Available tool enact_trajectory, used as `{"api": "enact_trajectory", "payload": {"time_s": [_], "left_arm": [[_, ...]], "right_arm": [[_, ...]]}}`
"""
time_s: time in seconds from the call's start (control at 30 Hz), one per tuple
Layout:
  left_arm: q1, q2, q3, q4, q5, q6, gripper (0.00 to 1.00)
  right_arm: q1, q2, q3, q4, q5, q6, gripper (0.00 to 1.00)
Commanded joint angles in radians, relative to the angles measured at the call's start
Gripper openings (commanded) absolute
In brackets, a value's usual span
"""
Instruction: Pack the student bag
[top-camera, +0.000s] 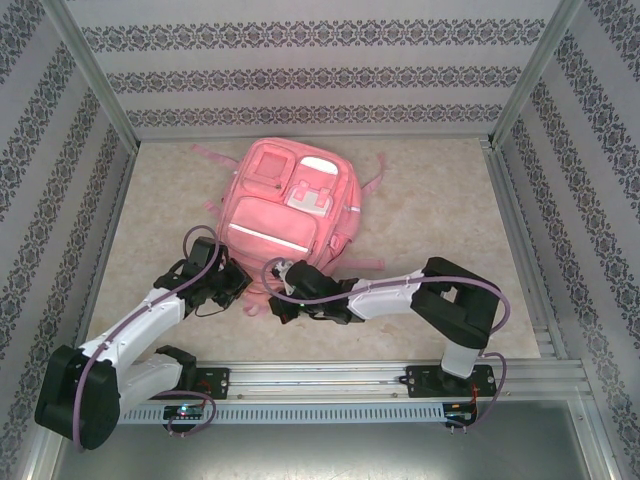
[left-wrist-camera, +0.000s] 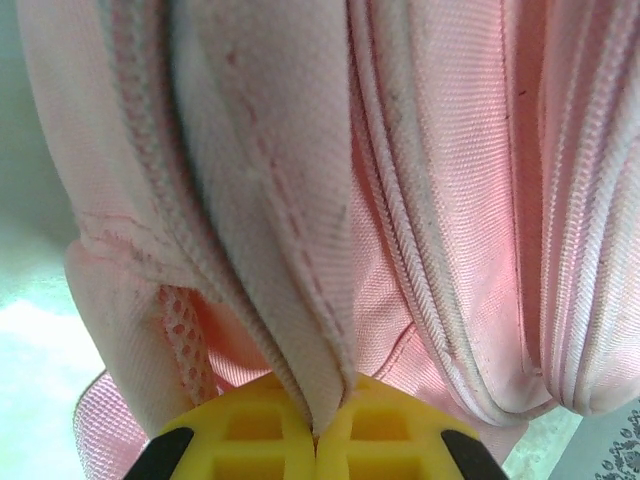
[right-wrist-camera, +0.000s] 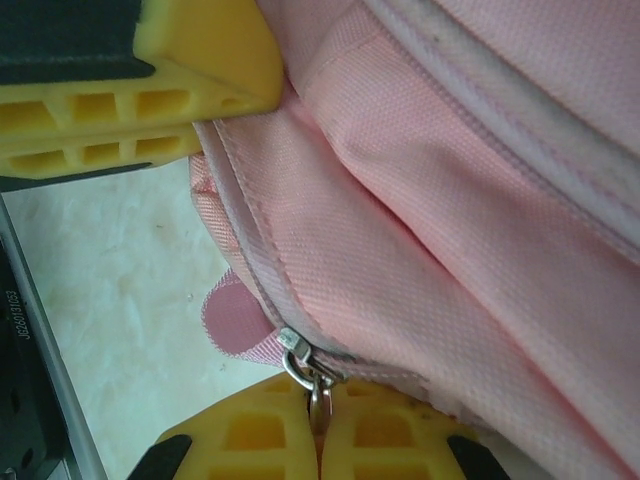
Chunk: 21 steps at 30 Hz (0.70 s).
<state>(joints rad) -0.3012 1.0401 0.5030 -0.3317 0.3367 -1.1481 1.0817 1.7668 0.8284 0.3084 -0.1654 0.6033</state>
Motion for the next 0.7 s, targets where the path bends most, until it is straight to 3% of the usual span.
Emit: {"api": "enact_trajectory", "payload": {"time_s": [0.0,0.3,0.67], "left_arm": [[0.046,-0.018,-0.009,0.023,-0.078,0.046,0.00],[0.049,0.004,0.002,0.042,-0.065,0.069,0.00],[0.048,-0.025,0.024,0.004,-0.083,0.112,0.00]], "right_arm": [[-0.016,-0.043,-0.066,-0.129,0.040,-0.024,0.00],[-0.017,-0.130,-0.065,-0.208,0.009,-0.055,0.00],[-0.043,-0.102,0.094,-0.514,-0.078,-0.057,0.00]]}}
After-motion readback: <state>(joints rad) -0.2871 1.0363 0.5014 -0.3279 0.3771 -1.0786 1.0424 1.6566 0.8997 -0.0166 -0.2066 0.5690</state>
